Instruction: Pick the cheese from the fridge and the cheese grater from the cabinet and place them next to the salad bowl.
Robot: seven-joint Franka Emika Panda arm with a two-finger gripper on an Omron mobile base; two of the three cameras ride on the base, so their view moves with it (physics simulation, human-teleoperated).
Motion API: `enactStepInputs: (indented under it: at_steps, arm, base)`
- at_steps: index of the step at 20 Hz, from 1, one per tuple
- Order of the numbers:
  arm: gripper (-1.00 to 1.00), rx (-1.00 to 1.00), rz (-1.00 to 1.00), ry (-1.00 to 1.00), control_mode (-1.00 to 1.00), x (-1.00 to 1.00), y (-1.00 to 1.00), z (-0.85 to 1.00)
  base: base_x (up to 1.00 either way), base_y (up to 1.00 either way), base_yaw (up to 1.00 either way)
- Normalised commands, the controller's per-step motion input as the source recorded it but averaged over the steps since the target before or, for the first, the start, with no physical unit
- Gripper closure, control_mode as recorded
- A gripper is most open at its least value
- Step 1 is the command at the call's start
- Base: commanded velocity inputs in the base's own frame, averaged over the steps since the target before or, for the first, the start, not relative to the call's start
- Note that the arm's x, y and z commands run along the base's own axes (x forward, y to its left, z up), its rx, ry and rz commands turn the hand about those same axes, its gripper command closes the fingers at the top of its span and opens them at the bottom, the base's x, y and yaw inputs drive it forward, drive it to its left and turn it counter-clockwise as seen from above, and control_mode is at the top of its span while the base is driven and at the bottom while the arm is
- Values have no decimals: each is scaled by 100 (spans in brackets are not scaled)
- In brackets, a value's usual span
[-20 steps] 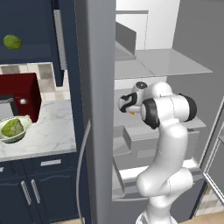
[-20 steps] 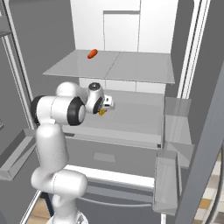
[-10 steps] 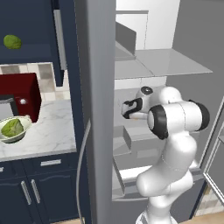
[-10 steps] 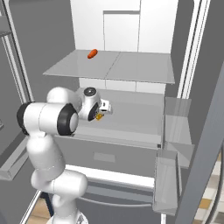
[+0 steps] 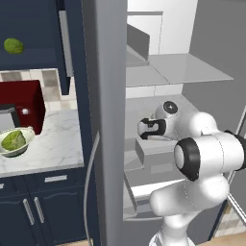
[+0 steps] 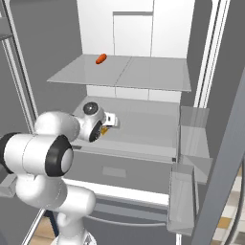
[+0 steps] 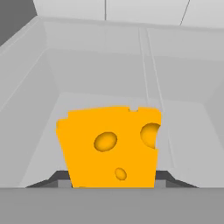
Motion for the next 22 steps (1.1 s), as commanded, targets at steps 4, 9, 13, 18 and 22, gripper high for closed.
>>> enactStepInputs:
  at_steps: [4,9,13,18,22]
  arm:
    - [100,-3,-3,12,-100,-7,0,88]
    - [100,0,-11,7,-100,-57,-2,77]
    - [100,0,-9,0,-100,-70,0,78]
    - [100,0,-4,0,-100,-25,0,75]
    - [100,10,0,-4,-100,0,5,18]
  base:
    - [0,0,0]
    - [0,0,0]
    - [0,0,0]
    - [0,0,0]
    - [0,0,0]
